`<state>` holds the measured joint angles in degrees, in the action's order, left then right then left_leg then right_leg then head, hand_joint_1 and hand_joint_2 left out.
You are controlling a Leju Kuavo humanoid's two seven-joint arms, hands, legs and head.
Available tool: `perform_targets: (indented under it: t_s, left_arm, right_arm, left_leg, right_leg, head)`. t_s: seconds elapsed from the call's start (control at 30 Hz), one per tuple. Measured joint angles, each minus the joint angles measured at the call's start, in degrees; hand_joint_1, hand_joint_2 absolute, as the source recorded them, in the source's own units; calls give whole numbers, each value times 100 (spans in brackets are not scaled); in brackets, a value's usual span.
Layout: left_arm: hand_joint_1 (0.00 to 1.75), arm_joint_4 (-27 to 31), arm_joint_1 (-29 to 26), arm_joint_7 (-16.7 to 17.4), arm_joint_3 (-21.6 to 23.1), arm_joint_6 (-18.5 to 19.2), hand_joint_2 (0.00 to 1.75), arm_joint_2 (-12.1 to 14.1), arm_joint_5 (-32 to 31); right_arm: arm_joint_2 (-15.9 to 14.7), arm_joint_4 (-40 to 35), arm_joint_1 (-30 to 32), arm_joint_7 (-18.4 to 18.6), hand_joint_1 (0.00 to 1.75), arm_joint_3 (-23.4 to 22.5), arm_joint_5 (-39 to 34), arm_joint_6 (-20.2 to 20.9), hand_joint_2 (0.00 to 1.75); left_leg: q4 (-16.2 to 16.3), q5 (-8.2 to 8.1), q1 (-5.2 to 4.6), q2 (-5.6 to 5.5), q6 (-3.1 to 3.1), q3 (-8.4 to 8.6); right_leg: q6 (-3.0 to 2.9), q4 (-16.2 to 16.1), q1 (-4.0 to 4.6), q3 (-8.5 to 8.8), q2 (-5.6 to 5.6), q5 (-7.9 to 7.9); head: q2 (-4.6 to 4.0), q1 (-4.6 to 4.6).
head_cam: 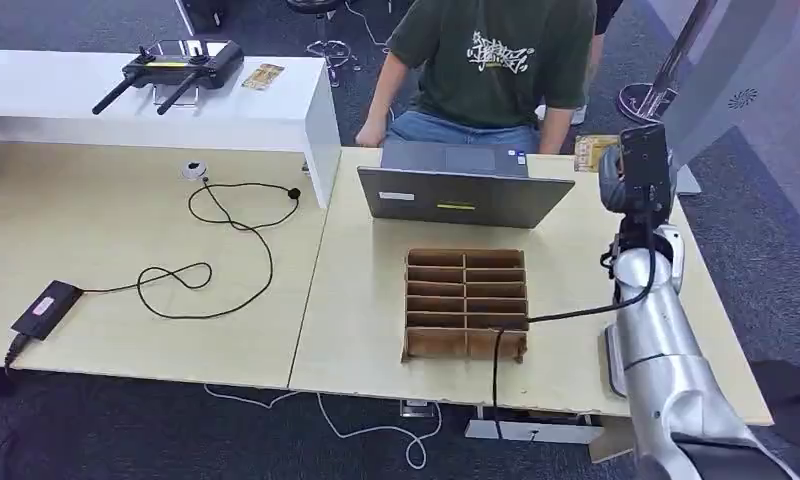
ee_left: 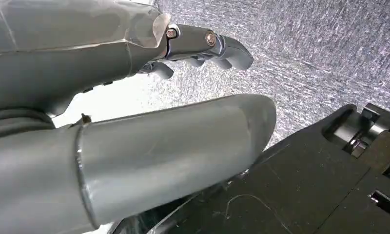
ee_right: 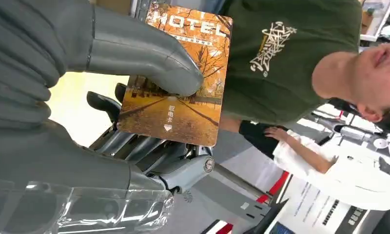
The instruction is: Pass the card to the sensor for recognition and then transmit it.
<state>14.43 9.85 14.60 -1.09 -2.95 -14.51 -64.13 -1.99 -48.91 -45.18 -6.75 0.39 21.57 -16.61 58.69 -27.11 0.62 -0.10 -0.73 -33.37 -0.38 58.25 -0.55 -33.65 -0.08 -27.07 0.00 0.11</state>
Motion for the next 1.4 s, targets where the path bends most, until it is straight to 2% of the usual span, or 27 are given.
perform_targets:
  t_s: [1.4]
  left_arm:
    - [0,0,-35,-2,-146,-70,0,0,-24]
  right_arm:
    - [-216,-481,590,37,175,-571,65,-7,175]
  left_leg:
    - [0,-1,0,0,0,0]
  right_leg:
    - [0,-1,0,0,-1,0]
  head:
    - [0,0]
